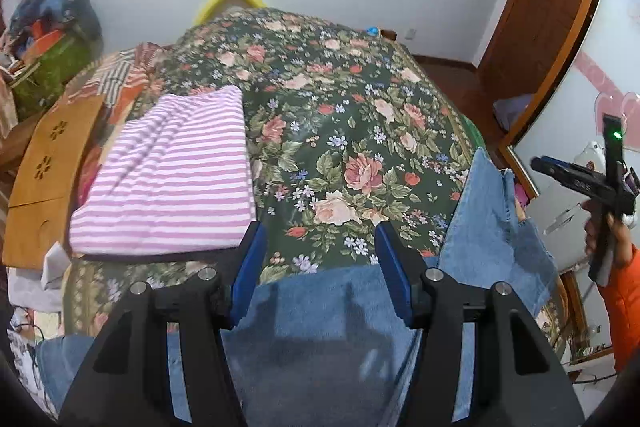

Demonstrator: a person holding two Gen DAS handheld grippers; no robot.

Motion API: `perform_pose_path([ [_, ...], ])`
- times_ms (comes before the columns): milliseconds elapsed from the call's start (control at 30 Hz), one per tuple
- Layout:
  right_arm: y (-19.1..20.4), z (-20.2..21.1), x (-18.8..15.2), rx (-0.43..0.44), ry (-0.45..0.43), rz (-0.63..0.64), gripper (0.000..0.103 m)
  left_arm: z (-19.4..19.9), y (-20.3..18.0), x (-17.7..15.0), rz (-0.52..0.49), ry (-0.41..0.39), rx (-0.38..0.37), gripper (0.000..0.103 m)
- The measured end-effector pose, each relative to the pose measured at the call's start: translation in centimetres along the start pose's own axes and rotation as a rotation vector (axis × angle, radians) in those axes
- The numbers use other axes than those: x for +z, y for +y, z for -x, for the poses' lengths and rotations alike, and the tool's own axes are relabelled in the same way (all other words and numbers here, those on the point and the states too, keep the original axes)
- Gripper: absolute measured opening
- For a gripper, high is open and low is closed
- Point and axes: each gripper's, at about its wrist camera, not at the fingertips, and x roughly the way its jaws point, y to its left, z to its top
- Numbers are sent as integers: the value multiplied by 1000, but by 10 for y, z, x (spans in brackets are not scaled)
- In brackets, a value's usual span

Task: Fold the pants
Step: 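Grasp the jeans leg hem with the right gripper and lift it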

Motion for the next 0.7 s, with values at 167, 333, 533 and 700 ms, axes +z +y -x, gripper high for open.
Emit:
perform_pose_path([
  [167, -16, -63, 14, -9, 72, -56, 51, -37, 5, 7, -19, 37, 44, 56],
  [333, -25, -123, 15, -76, 173, -73, 51, -65, 14, 5, -12, 86, 48, 56],
  [533, -37, -153, 1, -84, 218, -77, 49, -84, 14, 1, -13, 129, 27, 56],
  [700, -43, -151, 5, -78, 212, -67, 21, -79, -2, 1, -60, 136, 14, 56],
])
